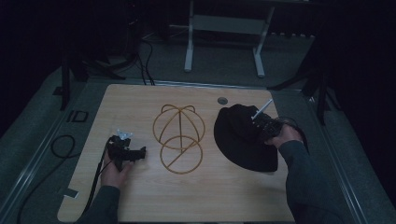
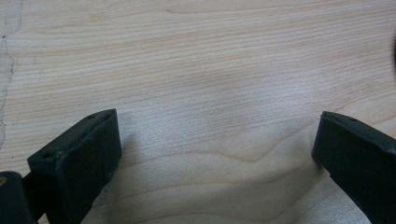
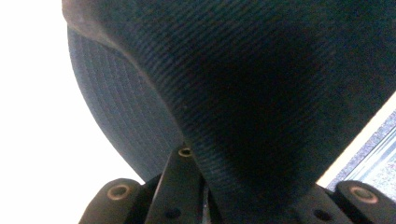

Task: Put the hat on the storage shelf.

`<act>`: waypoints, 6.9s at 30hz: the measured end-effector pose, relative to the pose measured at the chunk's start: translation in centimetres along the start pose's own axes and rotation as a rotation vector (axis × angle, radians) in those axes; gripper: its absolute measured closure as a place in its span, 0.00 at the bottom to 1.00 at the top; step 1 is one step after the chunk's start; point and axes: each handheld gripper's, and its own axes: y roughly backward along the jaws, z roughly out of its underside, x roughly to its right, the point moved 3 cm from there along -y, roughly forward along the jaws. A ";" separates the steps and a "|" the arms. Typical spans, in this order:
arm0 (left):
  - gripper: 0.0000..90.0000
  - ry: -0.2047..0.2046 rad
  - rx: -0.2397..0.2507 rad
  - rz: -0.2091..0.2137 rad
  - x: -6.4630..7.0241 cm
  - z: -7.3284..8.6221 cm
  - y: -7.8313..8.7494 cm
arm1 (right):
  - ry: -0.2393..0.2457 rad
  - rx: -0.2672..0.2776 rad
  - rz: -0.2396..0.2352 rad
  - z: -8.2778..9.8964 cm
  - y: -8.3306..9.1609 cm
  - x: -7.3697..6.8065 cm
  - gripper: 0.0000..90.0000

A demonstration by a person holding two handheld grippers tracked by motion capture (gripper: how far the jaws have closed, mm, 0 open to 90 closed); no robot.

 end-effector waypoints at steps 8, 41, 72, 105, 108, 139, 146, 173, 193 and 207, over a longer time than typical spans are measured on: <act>0.02 0.000 0.000 0.000 0.0 0.0 0.0 | 0.030 0.001 -0.003 0.1 0.5 -0.3 0.96; 0.02 0.001 0.002 0.000 0.0 0.0 0.0 | 0.153 0.064 0.000 -2.1 4.9 -1.4 0.97; 0.02 -0.002 -0.001 0.004 0.2 0.0 0.0 | 0.198 0.187 -0.038 -2.0 9.8 -0.4 0.97; 0.02 -0.004 -0.002 0.006 0.3 0.0 0.0 | 0.243 0.259 -0.051 -1.3 14.6 0.0 0.97; 0.02 -0.004 -0.001 0.006 0.3 0.0 0.0 | 0.251 0.267 -0.054 -1.2 14.8 0.1 0.97; 0.02 -0.003 -0.001 0.006 0.3 0.0 0.0 | 0.266 0.375 -0.132 0.2 17.2 0.3 0.97; 0.02 -0.003 -0.001 0.006 0.3 0.0 0.0 | 0.286 0.396 -0.143 0.3 18.0 0.0 0.97; 0.02 -0.004 -0.002 0.007 0.3 0.0 0.0 | 0.359 0.493 -0.179 0.0 19.9 -1.9 0.97; 0.02 -0.004 -0.002 0.007 0.3 0.0 0.0 | 0.381 0.591 -0.220 -0.5 21.8 -2.6 0.97; 0.02 -0.005 -0.002 0.006 0.3 0.0 0.0 | 0.457 0.627 -0.298 -2.0 22.5 -4.3 0.97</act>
